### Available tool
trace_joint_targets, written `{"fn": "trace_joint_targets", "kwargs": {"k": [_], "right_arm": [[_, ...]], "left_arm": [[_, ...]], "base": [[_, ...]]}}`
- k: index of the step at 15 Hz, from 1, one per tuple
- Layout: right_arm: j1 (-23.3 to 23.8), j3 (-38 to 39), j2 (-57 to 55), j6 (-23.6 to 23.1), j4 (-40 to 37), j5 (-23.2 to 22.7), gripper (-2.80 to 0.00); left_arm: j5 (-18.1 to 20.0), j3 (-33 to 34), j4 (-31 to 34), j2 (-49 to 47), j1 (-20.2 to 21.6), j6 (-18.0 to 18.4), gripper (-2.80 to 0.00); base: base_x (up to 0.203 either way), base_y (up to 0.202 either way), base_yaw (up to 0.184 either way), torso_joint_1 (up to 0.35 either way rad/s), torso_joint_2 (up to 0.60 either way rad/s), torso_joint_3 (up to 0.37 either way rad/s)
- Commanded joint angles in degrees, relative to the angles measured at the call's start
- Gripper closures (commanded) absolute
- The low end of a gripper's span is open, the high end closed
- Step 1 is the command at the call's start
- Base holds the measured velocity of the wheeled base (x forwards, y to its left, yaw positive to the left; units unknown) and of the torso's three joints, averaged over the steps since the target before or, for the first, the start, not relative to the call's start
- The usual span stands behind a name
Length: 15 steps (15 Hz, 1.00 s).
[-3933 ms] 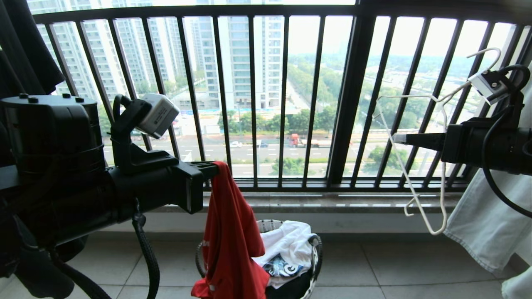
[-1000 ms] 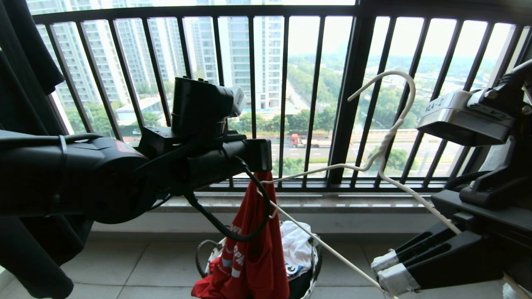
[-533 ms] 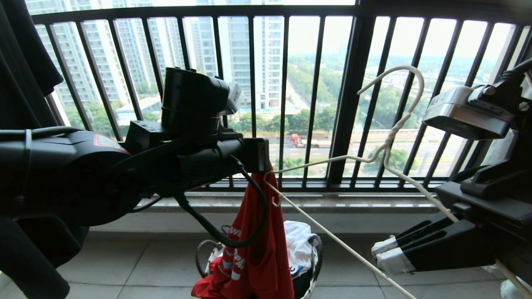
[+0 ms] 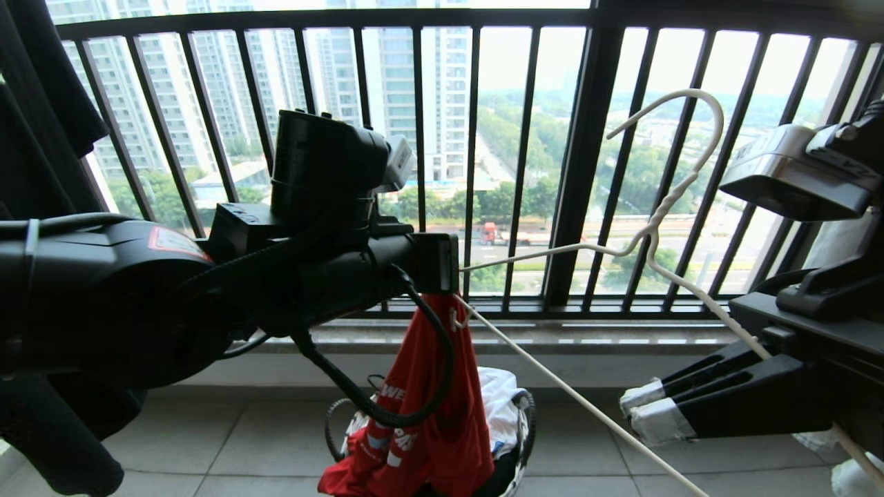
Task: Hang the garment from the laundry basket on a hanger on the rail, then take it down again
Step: Hang the clothes on the clothes rack
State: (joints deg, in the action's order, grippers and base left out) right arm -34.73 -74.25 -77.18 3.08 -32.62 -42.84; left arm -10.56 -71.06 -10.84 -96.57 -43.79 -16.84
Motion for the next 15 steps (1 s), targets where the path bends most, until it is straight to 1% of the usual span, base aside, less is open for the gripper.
{"fn": "trace_joint_targets", "kwargs": {"k": [1,3,6,10,12,14,15], "right_arm": [[-0.2,0.2,-0.1,0.1,-0.2,-1.2,0.0],[-1.7,0.7,0.0,0.0,-0.3,-2.5,0.0],[-3.2,1.2,-0.3,0.0,-0.2,-2.6,0.0],[-3.2,1.2,-0.1,0.0,-0.2,-2.4,0.0],[-2.9,1.2,-0.2,0.1,-0.1,-1.1,0.0],[-2.6,1.2,-0.1,0.0,-0.1,1.6,0.0],[-2.6,1.2,-0.2,0.0,0.0,2.0,0.0]], "left_arm": [[-0.2,0.1,-0.3,-0.1,-0.1,0.0,0.0],[-0.7,0.0,-0.4,-0.5,0.5,0.0,0.0],[-0.4,0.1,-0.4,-0.5,0.4,0.0,0.0],[0.0,2.2,-0.3,1.6,-2.9,-0.2,0.0],[-0.6,2.2,-0.3,1.5,-3.1,0.1,0.0],[-0.8,2.0,-0.3,1.9,-3.0,0.3,0.0],[-1.0,1.9,-0.3,2.5,-2.9,0.3,0.0]], "base": [[0.0,0.0,0.0,0.0,0.0,0.0],[0.0,0.0,0.0,0.0,0.0,0.0],[0.0,0.0,0.0,0.0,0.0,0.0],[0.0,0.0,0.0,0.0,0.0,0.0],[0.0,0.0,0.0,0.0,0.0,0.0],[0.0,0.0,0.0,0.0,0.0,0.0],[0.0,0.0,0.0,0.0,0.0,0.0]]}}
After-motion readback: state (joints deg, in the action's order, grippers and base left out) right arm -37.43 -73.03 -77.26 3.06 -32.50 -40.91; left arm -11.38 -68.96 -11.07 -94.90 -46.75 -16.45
